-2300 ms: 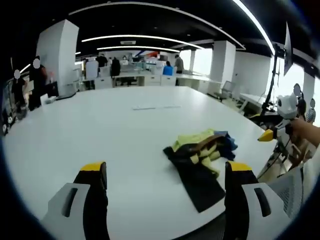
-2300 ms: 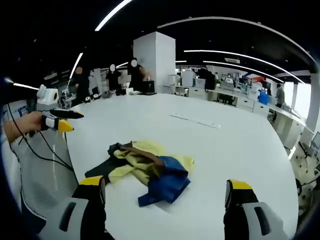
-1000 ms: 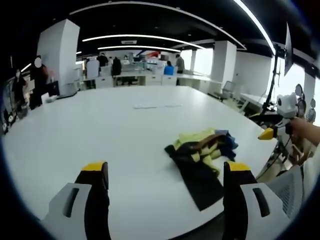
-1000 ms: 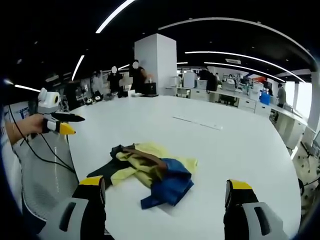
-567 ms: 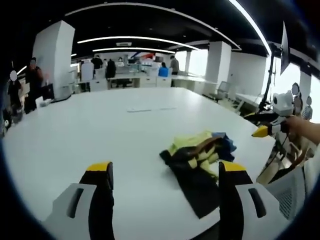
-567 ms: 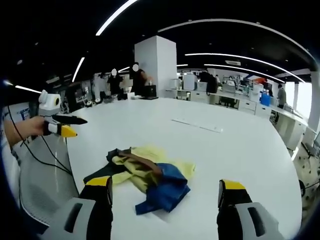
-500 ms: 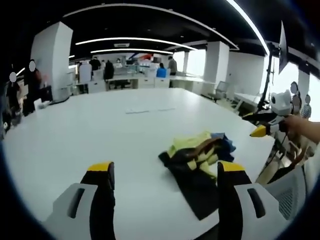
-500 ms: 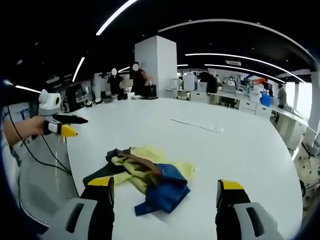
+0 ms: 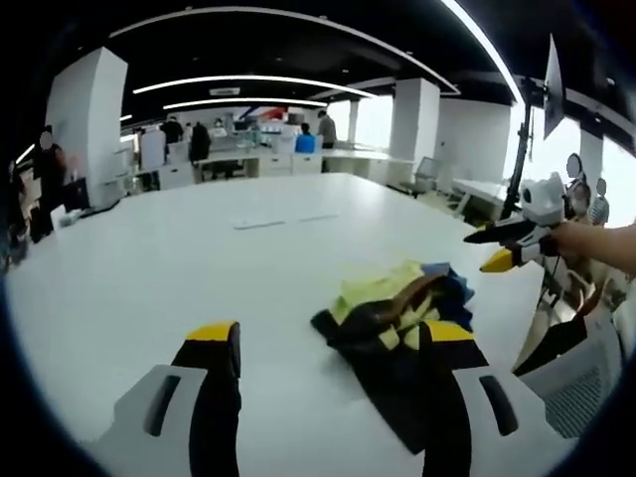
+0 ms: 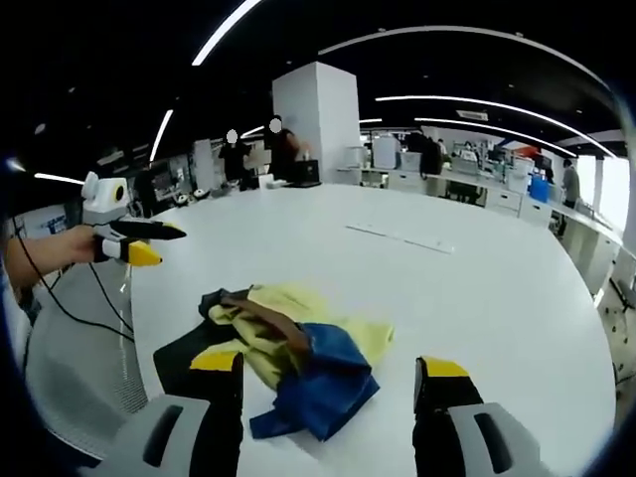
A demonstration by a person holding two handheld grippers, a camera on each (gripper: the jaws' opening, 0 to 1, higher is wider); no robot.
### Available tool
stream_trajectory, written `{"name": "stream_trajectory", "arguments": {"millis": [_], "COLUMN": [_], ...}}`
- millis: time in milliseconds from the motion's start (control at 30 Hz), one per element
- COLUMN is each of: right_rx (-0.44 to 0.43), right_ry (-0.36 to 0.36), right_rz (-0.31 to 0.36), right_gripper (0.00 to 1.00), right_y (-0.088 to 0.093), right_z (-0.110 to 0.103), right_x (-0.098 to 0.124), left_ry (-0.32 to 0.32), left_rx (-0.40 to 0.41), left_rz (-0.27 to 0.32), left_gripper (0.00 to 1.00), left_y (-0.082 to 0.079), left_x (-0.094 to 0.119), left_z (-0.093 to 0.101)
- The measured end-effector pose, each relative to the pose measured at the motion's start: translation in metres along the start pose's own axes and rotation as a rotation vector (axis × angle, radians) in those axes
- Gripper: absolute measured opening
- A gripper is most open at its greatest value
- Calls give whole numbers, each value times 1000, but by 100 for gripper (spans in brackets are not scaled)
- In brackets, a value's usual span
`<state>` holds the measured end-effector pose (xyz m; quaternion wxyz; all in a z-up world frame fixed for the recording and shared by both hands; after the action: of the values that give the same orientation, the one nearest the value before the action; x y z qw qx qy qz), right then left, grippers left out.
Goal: Fold the garment on the visible template until the final outline fits inside the template.
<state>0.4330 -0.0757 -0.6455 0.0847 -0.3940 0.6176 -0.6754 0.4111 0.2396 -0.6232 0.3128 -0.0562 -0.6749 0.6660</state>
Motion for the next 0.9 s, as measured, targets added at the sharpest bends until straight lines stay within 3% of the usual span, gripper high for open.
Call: {"name": "stream_trajectory", "arguments": {"millis": [267, 900], "right_rx": [37, 95], "right_ry": [4, -51], "right_rz": [-22, -75], "right_gripper": [53, 31], "right_y": [8, 20], "right_z": [10, 17], "right_x": [-12, -35], "left_ry": [61, 174], "left_rx": [-14, -102], "left_rz": [-16, -148], "left_gripper": [56, 36], "left_y": [11, 42], "left_x": [-26, -72], "left_z": [10, 9]}}
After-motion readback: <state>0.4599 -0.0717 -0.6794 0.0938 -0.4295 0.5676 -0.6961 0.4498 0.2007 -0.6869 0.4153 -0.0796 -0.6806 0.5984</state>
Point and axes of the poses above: the point that each gripper's makers call its tool centre point, and the gripper's own axes: x roughly backward along the fingers, z roughly to its right, y roughly out of its underside, the point moved 5 cm from there along x, roughly backward along the fingers, and after that the axes turned 4 degrees about z, right-handed, at the moved point
